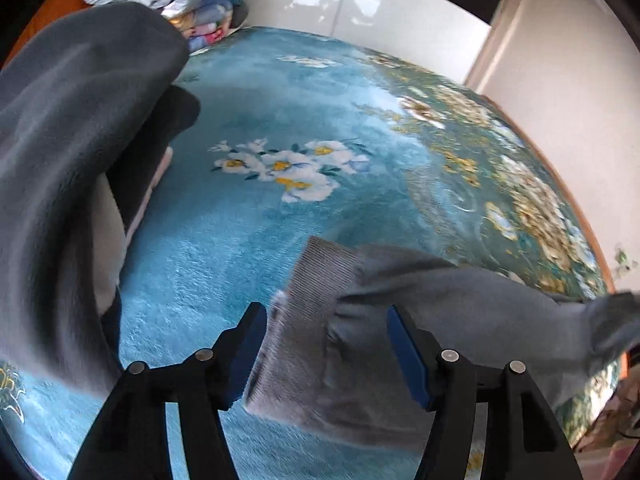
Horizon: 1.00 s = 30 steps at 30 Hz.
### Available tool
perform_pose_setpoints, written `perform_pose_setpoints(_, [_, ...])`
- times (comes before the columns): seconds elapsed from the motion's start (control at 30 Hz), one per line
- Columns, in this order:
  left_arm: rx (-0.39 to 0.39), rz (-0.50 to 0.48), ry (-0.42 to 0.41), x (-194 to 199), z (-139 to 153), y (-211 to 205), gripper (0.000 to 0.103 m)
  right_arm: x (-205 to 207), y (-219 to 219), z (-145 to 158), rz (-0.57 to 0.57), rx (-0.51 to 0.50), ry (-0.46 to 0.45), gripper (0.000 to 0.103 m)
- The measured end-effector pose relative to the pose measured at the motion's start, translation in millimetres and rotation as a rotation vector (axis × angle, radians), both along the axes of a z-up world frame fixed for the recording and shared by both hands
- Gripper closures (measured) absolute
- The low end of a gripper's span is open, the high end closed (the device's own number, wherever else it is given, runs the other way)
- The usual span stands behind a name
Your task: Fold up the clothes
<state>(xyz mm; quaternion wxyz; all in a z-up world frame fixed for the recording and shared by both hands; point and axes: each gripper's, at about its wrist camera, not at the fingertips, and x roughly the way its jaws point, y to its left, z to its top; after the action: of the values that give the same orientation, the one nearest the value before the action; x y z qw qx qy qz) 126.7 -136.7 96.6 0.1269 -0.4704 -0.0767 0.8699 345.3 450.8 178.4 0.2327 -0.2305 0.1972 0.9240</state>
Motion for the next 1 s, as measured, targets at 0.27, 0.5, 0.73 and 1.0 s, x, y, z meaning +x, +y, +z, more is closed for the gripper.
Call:
perform_pose_setpoints(0.27, [0.055,-0.073,-0.034,26.7,-10.5,0.8,0.033,-52.7,-181.4,-57.8,0.345,0.217,-0.223,0.088])
perform_pose_setpoints(0.5, [0.072,-0.069,-0.066,41.1,-26.1,-16.6,0.033,-59.9,-249.9,-109.1,0.433,0.288,-0.353,0.088])
perform_pose_setpoints(0.73, [0.122,-0.061,-0.122,40.3,-45.2,-29.5,0.033,-56.7,-258.6,-112.6,0.531,0.126,-0.341,0.073])
perform_pose_setpoints(1.0, [0.150,-0.065,-0.158,38.5,-59.0,-36.4,0.033,-40.0,-210.6,-80.6,0.321,-0.005,-0.122,0.065])
